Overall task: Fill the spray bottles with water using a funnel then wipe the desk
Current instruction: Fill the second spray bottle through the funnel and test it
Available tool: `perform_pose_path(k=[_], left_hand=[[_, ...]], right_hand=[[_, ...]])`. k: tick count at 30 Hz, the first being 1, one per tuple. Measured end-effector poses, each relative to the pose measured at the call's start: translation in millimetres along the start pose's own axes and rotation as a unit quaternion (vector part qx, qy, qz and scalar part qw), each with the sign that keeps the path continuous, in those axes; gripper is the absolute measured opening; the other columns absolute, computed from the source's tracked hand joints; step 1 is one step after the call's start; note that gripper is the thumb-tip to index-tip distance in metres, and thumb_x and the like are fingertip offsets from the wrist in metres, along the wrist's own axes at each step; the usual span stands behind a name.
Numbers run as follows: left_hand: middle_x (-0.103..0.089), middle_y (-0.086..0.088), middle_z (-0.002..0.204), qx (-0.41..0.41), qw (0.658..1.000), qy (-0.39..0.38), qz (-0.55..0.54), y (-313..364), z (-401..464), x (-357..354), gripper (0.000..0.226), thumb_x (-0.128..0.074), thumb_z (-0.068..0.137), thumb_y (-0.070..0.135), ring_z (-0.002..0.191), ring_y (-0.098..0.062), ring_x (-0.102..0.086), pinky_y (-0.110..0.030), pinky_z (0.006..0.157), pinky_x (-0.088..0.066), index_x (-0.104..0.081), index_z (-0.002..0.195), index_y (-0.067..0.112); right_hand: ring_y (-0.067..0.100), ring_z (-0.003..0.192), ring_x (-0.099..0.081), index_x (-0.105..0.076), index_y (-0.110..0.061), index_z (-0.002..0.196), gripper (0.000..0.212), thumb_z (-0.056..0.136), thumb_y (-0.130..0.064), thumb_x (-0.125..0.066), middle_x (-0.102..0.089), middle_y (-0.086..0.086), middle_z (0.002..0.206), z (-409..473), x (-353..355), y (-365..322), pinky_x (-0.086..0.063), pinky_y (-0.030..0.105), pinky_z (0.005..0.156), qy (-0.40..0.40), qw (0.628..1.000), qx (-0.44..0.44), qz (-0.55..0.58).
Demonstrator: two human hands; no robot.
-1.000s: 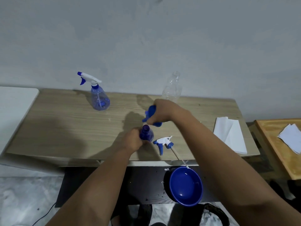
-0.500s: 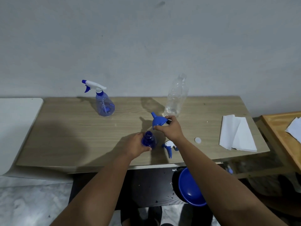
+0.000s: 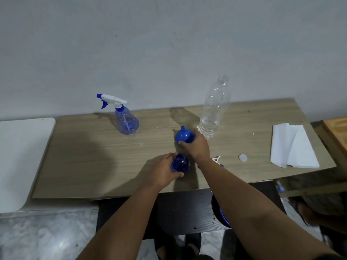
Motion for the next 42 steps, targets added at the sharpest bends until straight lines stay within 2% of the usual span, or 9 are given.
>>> perform_pose_path(k=[5, 13, 19, 22, 25, 27, 30, 34, 42], left_hand=[[-0.063, 0.010, 0.121, -0.005, 1.000, 0.005, 0.011, 4, -5, 3, 0.066, -0.086, 0.074, 0.034, 0.101, -0.003, -0.053, 0.007, 0.072, -0.029, -0.058, 0.133, 0.025], [-0.064, 0.012, 0.116, 0.022, 1.000, 0.018, 0.000, 9, -18, 7, 0.060, -0.086, 0.075, 0.031, 0.093, -0.003, -0.053, 0.006, 0.068, -0.031, -0.060, 0.129, 0.026], [-0.065, 0.018, 0.108, 0.038, 0.999, 0.029, 0.023, 13, -26, 12, 0.058, -0.082, 0.073, 0.048, 0.096, -0.007, -0.060, -0.011, 0.071, -0.037, -0.056, 0.124, 0.039], [-0.065, 0.015, 0.113, 0.030, 0.999, 0.020, 0.014, 17, -26, 11, 0.056, -0.082, 0.077, 0.039, 0.090, -0.002, -0.052, -0.002, 0.063, -0.032, -0.057, 0.126, 0.032], [-0.064, 0.014, 0.110, 0.027, 0.999, 0.020, 0.001, 16, -26, 8, 0.057, -0.083, 0.077, 0.036, 0.089, -0.001, -0.050, 0.000, 0.061, -0.030, -0.058, 0.128, 0.030], [-0.065, 0.011, 0.112, 0.027, 0.999, 0.022, -0.008, 15, -26, 6, 0.057, -0.084, 0.077, 0.033, 0.089, -0.002, -0.050, 0.000, 0.062, -0.032, -0.059, 0.128, 0.027], [-0.066, 0.005, 0.117, 0.023, 0.999, 0.020, -0.009, 16, -26, 4, 0.055, -0.083, 0.079, 0.030, 0.089, -0.004, -0.049, 0.005, 0.068, -0.031, -0.060, 0.128, 0.023], [-0.067, 0.003, 0.118, 0.028, 0.999, 0.018, -0.015, 14, -26, 6, 0.055, -0.082, 0.078, 0.029, 0.092, -0.008, -0.054, 0.006, 0.066, -0.030, -0.061, 0.129, 0.023], [-0.071, 0.005, 0.109, 0.032, 0.999, 0.019, -0.039, 13, -25, 5, 0.049, -0.079, 0.077, 0.015, 0.098, -0.017, -0.065, 0.005, 0.064, -0.032, -0.065, 0.123, 0.025]], right_hand=[[0.032, 0.105, -0.070, -0.065, -0.017, 0.129, 0.031, 0.099, -0.018, -0.058, -0.068, 0.008, 0.118, -25, 27, 0, -0.056, 0.041, 0.085, 0.007, 0.981, 0.050, -0.188], [0.027, 0.091, -0.063, -0.063, -0.013, 0.104, 0.016, 0.094, -0.025, -0.066, -0.072, 0.006, 0.106, -56, 95, 60, -0.044, 0.032, 0.075, -0.069, 0.928, -0.077, -0.358], [0.031, 0.105, -0.070, -0.068, -0.017, 0.127, 0.033, 0.096, -0.021, -0.059, -0.070, 0.008, 0.119, -62, 75, 81, -0.056, 0.037, 0.080, -0.087, 0.933, -0.041, -0.348], [0.032, 0.108, -0.070, -0.070, -0.016, 0.123, 0.031, 0.093, -0.022, -0.063, -0.072, 0.009, 0.118, -61, 72, 81, -0.056, 0.037, 0.083, -0.089, 0.946, -0.032, -0.309], [0.032, 0.094, -0.070, -0.068, -0.017, 0.094, 0.007, 0.089, -0.020, -0.065, -0.069, 0.006, 0.089, -60, 85, 62, -0.051, 0.032, 0.072, -0.061, 0.971, -0.025, -0.231], [0.029, 0.080, -0.067, -0.064, -0.020, 0.077, 0.011, 0.087, -0.019, -0.067, -0.064, -0.001, 0.072, -56, 96, 34, -0.047, 0.032, 0.067, -0.028, 0.989, 0.011, -0.146], [0.024, 0.082, -0.073, -0.077, -0.020, 0.088, 0.007, 0.082, -0.023, -0.074, -0.075, -0.004, 0.080, -65, 109, -27, -0.059, 0.041, 0.076, -0.015, 0.995, 0.082, 0.054], [0.024, 0.080, -0.076, -0.076, -0.015, 0.107, 0.019, 0.093, -0.003, -0.071, -0.076, 0.005, 0.098, -85, 120, -96, -0.064, 0.039, 0.074, -0.025, 0.955, 0.128, 0.267], [0.043, 0.099, -0.074, -0.075, -0.018, 0.112, 0.030, 0.092, 0.001, -0.064, -0.077, 0.013, 0.109, -104, 95, -120, -0.059, 0.059, 0.093, -0.052, 0.943, 0.177, 0.276]])
Point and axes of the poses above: each hand's wrist, its own z-axis towards the middle knuckle, its own x-axis out of the back of the hand, y = z × x, the point moved 9 cm from there along z, towards the middle knuckle
